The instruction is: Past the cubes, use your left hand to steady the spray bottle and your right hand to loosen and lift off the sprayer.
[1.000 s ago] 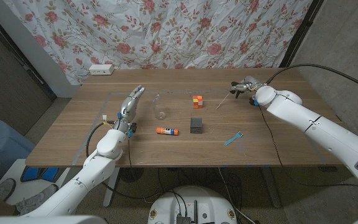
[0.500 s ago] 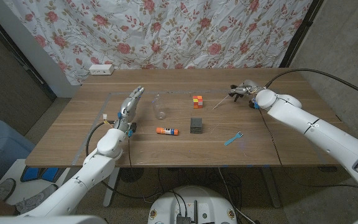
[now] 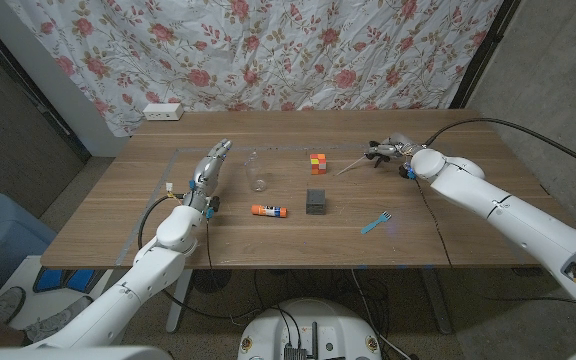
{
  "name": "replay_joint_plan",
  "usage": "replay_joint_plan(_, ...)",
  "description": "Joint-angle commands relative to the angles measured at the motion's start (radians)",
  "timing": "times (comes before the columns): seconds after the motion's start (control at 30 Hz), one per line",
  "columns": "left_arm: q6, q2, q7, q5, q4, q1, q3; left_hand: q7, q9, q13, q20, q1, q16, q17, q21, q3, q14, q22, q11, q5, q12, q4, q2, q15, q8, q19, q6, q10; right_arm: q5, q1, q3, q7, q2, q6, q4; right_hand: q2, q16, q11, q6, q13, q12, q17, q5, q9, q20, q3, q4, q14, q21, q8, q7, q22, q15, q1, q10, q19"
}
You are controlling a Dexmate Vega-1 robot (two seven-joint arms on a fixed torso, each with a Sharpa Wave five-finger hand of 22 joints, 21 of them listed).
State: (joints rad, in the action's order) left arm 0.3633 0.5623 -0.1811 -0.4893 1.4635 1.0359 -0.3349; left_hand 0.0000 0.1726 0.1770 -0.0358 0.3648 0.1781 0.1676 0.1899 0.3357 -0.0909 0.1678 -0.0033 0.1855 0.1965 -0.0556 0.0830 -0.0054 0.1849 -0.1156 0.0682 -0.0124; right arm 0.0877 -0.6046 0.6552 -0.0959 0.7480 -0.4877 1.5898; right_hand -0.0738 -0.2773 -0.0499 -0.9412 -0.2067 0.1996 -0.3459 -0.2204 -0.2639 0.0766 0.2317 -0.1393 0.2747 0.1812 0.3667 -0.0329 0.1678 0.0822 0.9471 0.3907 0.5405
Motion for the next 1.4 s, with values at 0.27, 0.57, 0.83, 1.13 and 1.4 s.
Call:
replay_joint_plan(0.27,-0.008,-0.003,0.020,-0.014,-0.020,-0.020,-0.009,0.000,0.001,-0.001,-0.011,-0.008,0.004,0.001,0.006,0.009,0.003,0.002,0.002,0.008,0.004,0.002,0.012,0.001,0.004,0.009,0.016,0.004,0.006,-0.008,-0.004,0.019,-0.007,0.047,-0.036,0.007,0.010,-0.003,0.013,-0.006,-0.006,0.001,0.009,0.000,0.002,-0.008,-0.002,-0.017,0.003,-0.009,-0.024,0.002,0.011,-0.014,-0.020,-0.016)
replay_joint_plan(0.57,-0.007,-0.001,0.026,-0.017,-0.020,-0.020,-0.011,-0.002,0.000,-0.001,-0.011,-0.014,0.003,0.001,0.006,0.011,0.005,0.002,0.003,0.009,0.004,0.001,0.019,0.001,0.003,0.013,0.020,0.007,0.001,-0.004,0.005,0.057,0.008,0.086,-0.041,0.034,0.027,-0.033,0.128,-0.005,-0.012,0.005,0.030,0.006,0.020,-0.021,-0.008,-0.048,0.004,-0.056,-0.021,0.002,0.033,-0.032,-0.067,-0.033)
replay_joint_plan(0.83,-0.002,0.001,0.028,-0.019,-0.018,-0.016,-0.009,-0.001,0.000,-0.001,-0.010,-0.019,0.002,0.001,0.005,0.014,0.006,0.002,0.002,0.010,0.004,0.000,0.027,0.003,0.002,0.014,0.021,0.010,-0.012,-0.004,0.011,0.086,0.023,0.105,-0.034,0.071,0.050,-0.069,0.264,-0.006,-0.014,0.012,0.033,0.005,0.038,-0.039,-0.009,-0.093,0.002,-0.106,0.003,0.002,0.066,-0.056,-0.122,-0.069)
replay_joint_plan(1.13,-0.001,0.003,0.028,-0.022,-0.011,-0.009,-0.007,-0.001,0.000,-0.001,-0.011,-0.024,0.002,0.000,0.004,0.018,0.007,0.002,0.000,0.011,0.003,-0.001,0.035,0.002,0.002,0.015,0.023,0.011,-0.021,-0.007,0.009,0.113,0.038,0.135,-0.029,0.108,0.067,-0.081,0.405,-0.007,-0.016,0.015,0.009,0.001,0.050,-0.061,-0.001,-0.140,-0.002,-0.153,0.009,0.002,0.089,-0.094,-0.184,-0.109)
replay_joint_plan(1.4,0.000,0.003,0.026,-0.021,-0.008,-0.006,-0.008,-0.001,0.000,-0.001,-0.011,-0.029,0.001,0.000,0.003,0.020,0.008,0.002,0.001,0.011,0.003,-0.002,0.040,0.003,0.001,0.015,0.026,0.013,-0.018,-0.019,-0.005,0.127,0.053,0.158,-0.018,0.132,0.075,-0.090,0.524,-0.007,-0.016,0.016,-0.026,0.007,0.060,-0.081,0.011,-0.179,-0.002,-0.183,0.025,0.001,0.101,-0.136,-0.239,-0.142)
